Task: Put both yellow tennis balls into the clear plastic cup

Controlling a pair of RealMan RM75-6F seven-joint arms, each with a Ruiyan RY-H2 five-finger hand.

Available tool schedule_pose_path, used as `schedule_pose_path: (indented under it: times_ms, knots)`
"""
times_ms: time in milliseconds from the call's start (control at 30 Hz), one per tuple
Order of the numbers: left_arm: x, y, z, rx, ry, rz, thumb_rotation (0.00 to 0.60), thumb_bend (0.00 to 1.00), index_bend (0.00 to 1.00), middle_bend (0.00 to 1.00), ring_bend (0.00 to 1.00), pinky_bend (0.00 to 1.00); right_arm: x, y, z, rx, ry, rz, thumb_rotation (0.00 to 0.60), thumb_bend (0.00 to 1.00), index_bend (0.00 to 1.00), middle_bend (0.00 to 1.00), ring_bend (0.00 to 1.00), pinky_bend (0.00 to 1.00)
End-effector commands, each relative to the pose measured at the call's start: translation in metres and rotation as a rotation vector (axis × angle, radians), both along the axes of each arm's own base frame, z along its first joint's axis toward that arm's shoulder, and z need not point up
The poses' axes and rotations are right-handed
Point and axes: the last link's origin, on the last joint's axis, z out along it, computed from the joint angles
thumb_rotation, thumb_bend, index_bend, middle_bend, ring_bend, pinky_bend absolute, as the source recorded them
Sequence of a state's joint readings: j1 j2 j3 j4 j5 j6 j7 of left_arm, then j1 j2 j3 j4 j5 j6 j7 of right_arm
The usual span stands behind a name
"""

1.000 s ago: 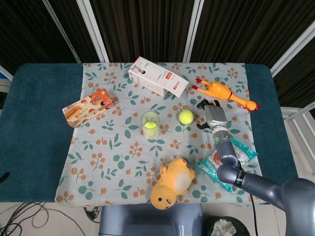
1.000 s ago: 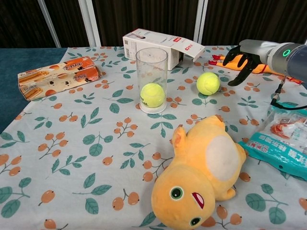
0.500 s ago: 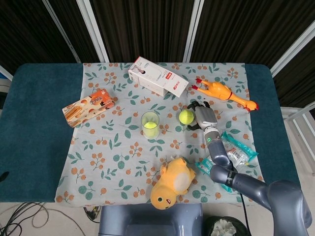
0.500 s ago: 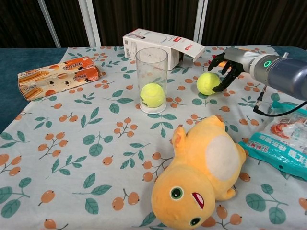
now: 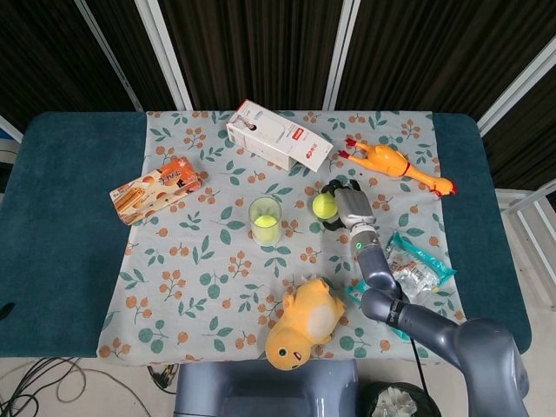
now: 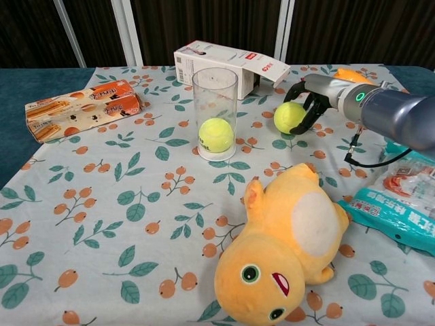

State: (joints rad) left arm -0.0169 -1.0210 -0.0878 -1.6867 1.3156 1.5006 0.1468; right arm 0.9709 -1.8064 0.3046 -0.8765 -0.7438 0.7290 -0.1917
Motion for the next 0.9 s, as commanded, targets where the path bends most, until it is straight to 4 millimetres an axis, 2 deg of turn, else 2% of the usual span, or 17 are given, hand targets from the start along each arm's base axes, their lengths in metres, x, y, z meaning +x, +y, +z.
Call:
schedule_pose_path:
  times_ms: [33,300,400,567,733,900]
  knots:
    - [0.0,0.0,0.0,0.001,-0.001,0.0,0.6,0.0,0.1,0.0,0.0,0.12,0.004,-0.002,-0.002,-0.007,-0.007,0.002,0.6,0.3,0.28,0.16,0.28,0.01]
    - [-0.001,-0.001,0.003,0.009,-0.008,0.002,0.6,0.0,0.11,0.0,0.0,0.12,0.01,-0.008,-0.007,-0.023,-0.023,-0.001,0.6,0.3,0.28,0.18,0.35,0.05]
    - [-0.001,-0.001,0.004,0.011,-0.01,0.003,0.6,0.0,0.11,0.0,0.0,0.12,0.011,-0.008,-0.01,-0.025,-0.018,-0.001,0.6,0.3,0.3,0.22,0.42,0.13]
    - [-0.002,-0.001,0.006,0.014,-0.013,0.002,0.6,0.0,0.12,0.0,0.0,0.12,0.008,-0.008,-0.015,-0.022,0.0,-0.003,0.6,0.31,0.35,0.26,0.46,0.29]
    - [-0.002,-0.001,0.006,0.015,-0.015,0.002,0.6,0.0,0.12,0.0,0.0,0.12,0.006,-0.009,-0.013,-0.033,0.027,0.005,0.6,0.41,0.4,0.32,0.52,0.4]
    - [-0.001,-0.002,0.006,0.012,-0.014,0.002,0.6,0.0,0.12,0.0,0.0,0.12,0.007,-0.01,-0.009,-0.039,0.034,0.028,0.6,0.49,0.43,0.35,0.53,0.49]
